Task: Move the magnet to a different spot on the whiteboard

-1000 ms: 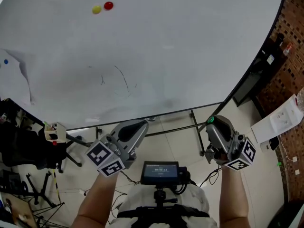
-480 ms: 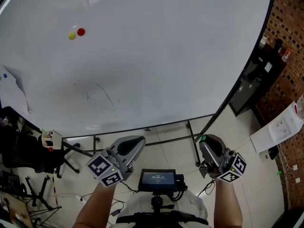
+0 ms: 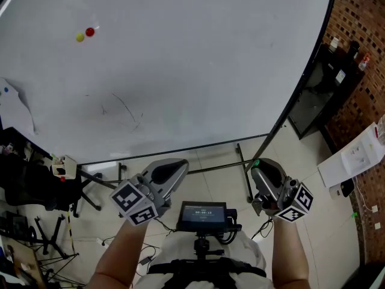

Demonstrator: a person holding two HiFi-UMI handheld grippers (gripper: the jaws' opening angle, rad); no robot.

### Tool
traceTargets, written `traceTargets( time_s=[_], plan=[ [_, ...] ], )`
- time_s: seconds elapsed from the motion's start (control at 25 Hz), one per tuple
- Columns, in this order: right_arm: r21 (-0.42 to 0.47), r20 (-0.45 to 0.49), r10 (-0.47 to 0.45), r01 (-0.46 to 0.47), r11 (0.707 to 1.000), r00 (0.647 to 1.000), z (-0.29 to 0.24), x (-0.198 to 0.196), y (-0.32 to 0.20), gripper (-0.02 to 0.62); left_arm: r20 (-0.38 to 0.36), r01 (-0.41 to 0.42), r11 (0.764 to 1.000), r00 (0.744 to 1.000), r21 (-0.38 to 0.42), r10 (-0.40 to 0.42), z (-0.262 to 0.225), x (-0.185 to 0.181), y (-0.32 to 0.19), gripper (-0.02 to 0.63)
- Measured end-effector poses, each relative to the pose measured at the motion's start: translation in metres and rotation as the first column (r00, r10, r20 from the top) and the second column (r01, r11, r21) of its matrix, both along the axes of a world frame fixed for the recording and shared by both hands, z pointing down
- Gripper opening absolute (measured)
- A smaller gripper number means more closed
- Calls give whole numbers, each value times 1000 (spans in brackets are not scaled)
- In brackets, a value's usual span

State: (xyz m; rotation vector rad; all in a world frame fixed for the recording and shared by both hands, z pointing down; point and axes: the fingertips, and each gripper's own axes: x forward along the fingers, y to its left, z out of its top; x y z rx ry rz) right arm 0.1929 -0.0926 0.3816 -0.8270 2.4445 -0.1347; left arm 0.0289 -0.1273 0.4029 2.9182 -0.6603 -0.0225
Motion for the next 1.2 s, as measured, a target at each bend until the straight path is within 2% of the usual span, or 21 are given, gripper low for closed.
traceTargets(
  time_s=[0.24,0.64,1.08,1.2],
  plan=[
    [9,18,-9,9,1000,1000,2,9,1,94,8,-25,999,1000,24,25,-5,17,5,34],
    [3,18,-3,3,1000,1000,5,15,-7,94,33,-24,1000,999,12,24,-6,30,0,35],
    [37,-21,-18,19,999,1000,-4,9,-32,94,22,29,999,999,36,-30,-17,25,-25,35],
    [12,-48,-20,21,1000,999,-2,3,-34,94,35,40,999,999,2,-40,-12,19,-24,35]
  ],
)
